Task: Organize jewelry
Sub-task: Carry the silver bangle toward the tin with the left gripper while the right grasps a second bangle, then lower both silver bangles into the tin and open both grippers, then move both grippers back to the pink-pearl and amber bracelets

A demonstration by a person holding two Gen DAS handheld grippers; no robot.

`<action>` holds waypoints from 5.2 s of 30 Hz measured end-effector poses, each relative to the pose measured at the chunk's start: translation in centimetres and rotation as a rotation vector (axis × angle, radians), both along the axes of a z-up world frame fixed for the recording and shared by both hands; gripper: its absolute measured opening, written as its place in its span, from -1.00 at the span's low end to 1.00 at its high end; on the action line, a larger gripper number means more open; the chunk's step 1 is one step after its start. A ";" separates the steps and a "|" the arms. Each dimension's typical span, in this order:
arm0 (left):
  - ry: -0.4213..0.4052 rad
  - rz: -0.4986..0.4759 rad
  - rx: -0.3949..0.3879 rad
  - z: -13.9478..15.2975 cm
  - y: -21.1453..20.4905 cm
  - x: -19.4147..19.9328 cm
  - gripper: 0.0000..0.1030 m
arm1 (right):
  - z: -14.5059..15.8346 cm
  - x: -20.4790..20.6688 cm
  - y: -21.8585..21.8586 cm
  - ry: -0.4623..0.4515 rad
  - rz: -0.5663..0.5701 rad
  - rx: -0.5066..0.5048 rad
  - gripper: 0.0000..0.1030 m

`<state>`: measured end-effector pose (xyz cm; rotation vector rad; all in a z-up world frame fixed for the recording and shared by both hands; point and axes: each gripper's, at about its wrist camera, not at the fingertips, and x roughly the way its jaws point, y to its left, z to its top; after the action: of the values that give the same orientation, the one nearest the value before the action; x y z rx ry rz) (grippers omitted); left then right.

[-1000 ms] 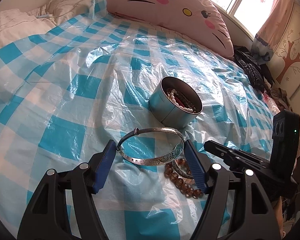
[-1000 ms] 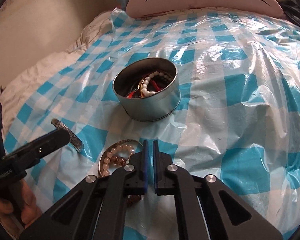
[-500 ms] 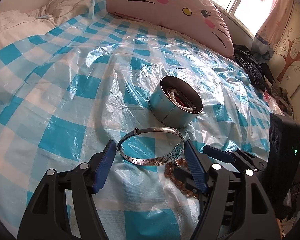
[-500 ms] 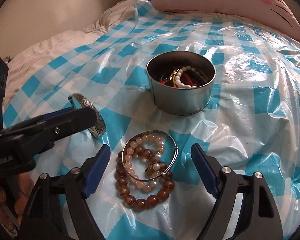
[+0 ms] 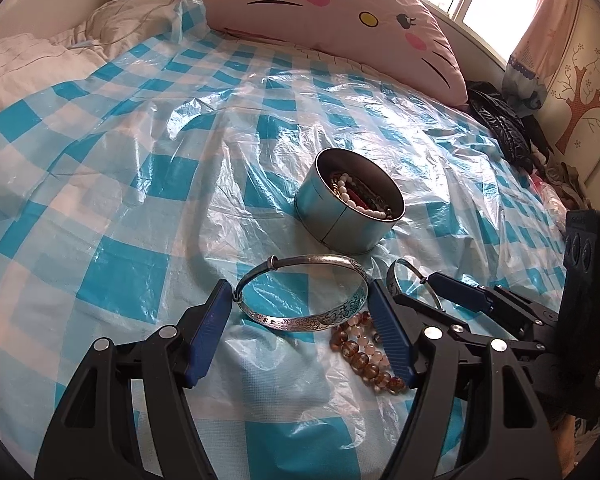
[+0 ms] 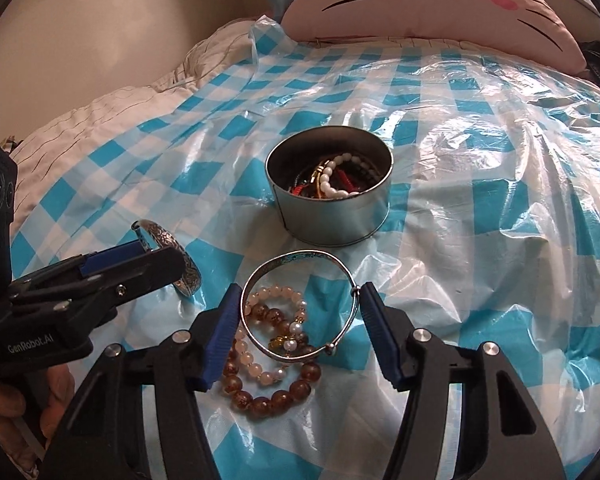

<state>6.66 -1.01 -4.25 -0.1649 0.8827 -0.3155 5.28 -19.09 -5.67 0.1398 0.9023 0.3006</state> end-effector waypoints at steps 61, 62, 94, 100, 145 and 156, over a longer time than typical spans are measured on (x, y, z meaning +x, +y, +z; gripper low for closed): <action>-0.151 -0.116 0.049 3.1 -6.5 8.1 0.29 | 6.9 1.9 -4.5 -0.382 -0.203 0.045 0.15; -0.147 -0.120 0.045 3.0 -6.7 8.4 0.29 | 6.9 1.9 -4.7 -0.382 -0.208 0.045 0.15; -0.093 0.287 -0.145 2.7 2.3 6.3 0.61 | 2.9 8.6 0.9 -0.270 -0.064 -0.088 0.16; -0.082 0.273 -0.131 2.0 2.3 6.8 0.61 | 0.7 11.2 2.2 -0.187 -0.013 -0.100 0.21; -0.098 0.133 -0.018 1.9 0.9 3.2 0.61 | 2.5 3.8 -4.3 -0.150 -0.238 -0.051 0.55; -0.046 -0.133 0.143 -0.3 -5.1 0.6 0.60 | 3.5 -2.9 -7.5 -0.189 -0.383 -0.052 0.57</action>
<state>7.24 -6.10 -4.54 0.0332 0.8689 -0.3773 2.42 -26.63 -2.16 0.2288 0.6778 -0.0656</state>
